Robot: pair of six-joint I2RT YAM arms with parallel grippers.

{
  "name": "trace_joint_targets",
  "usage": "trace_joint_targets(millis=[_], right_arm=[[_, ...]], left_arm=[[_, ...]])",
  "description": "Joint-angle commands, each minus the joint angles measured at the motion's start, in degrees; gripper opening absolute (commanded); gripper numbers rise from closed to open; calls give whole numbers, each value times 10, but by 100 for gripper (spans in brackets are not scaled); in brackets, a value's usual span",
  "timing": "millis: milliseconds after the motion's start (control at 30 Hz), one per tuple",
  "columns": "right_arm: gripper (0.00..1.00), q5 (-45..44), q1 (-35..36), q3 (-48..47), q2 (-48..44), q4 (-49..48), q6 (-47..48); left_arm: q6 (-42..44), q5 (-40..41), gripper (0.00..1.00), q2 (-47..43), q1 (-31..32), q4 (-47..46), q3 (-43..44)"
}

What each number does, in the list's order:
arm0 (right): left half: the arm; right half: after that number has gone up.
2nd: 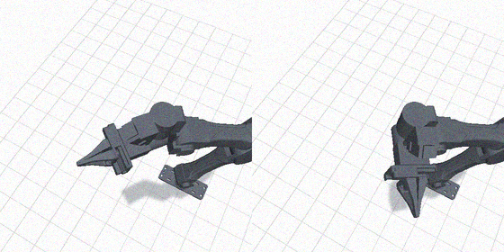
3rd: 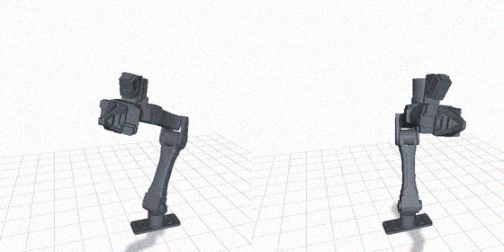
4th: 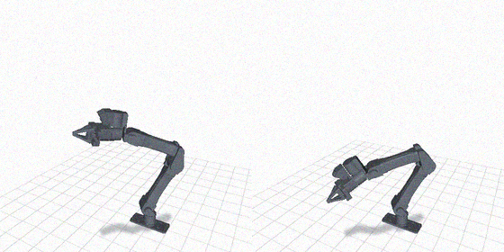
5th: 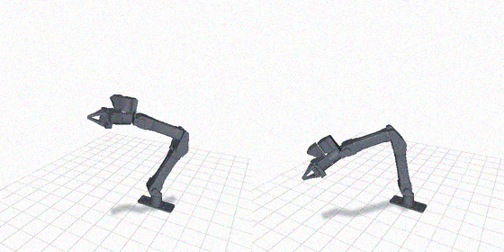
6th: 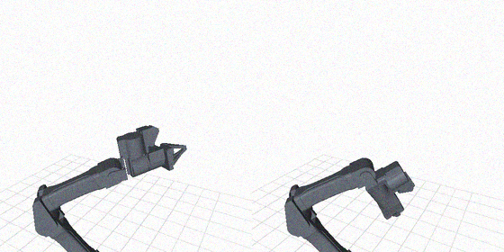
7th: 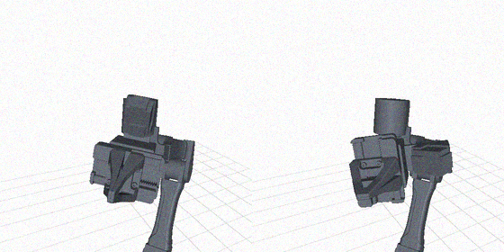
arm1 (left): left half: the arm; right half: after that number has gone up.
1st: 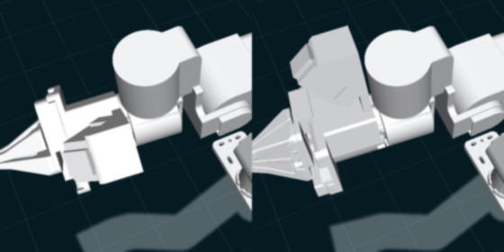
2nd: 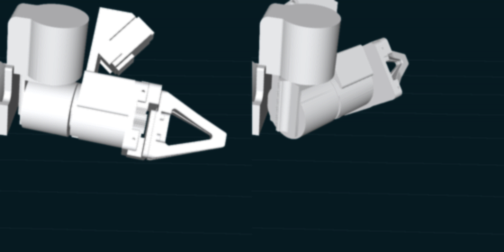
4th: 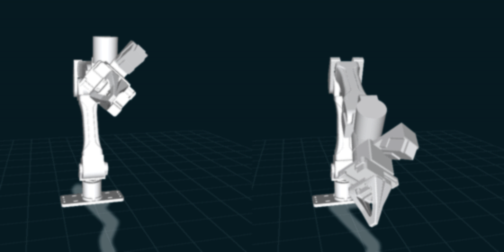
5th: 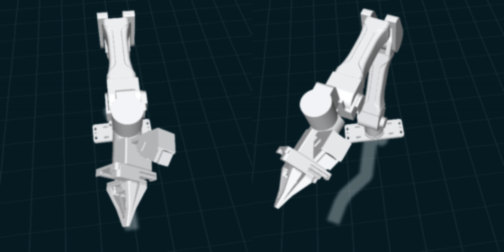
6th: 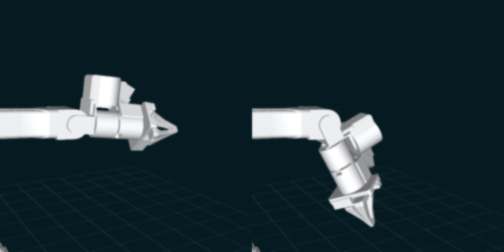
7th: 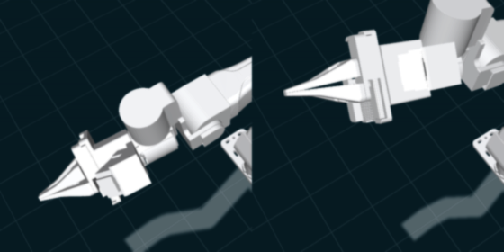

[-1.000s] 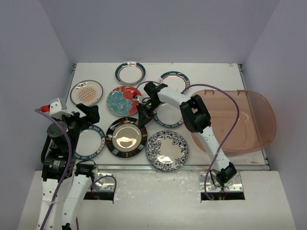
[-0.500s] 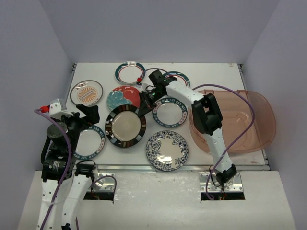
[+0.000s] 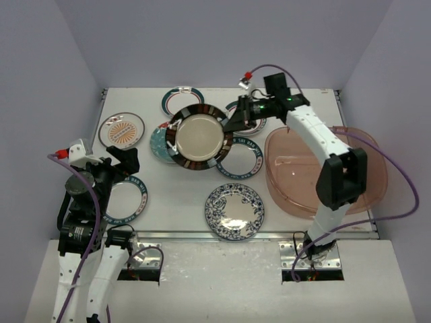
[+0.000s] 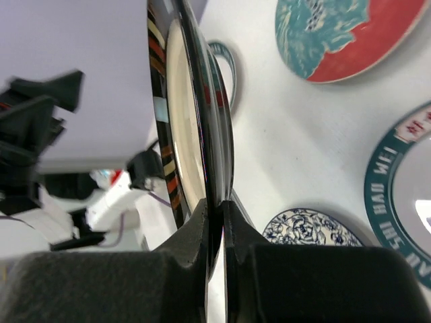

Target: Place the plates into the plastic bin on the countertop

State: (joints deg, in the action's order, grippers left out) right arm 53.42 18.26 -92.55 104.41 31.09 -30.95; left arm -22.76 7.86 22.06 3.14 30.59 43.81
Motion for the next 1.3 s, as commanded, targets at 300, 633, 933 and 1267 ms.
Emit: trace_joint_targets(millis=[300,633,933,1267], right_arm=[[0,103,-364,206,-282,-116,-126],[0,-51,-488,279,-340,-85,-115],[0,-194,-489,395,-461,-100,-78],[0,-276,-501,462,-574,-64,-106]], left_arm=[[5,-4,100,-3,10,-28,0],[3,12,100,-13,31,-22,2],[2,17,100,-19,34,-22,2],[2,15,100,-18,34,-23,2]])
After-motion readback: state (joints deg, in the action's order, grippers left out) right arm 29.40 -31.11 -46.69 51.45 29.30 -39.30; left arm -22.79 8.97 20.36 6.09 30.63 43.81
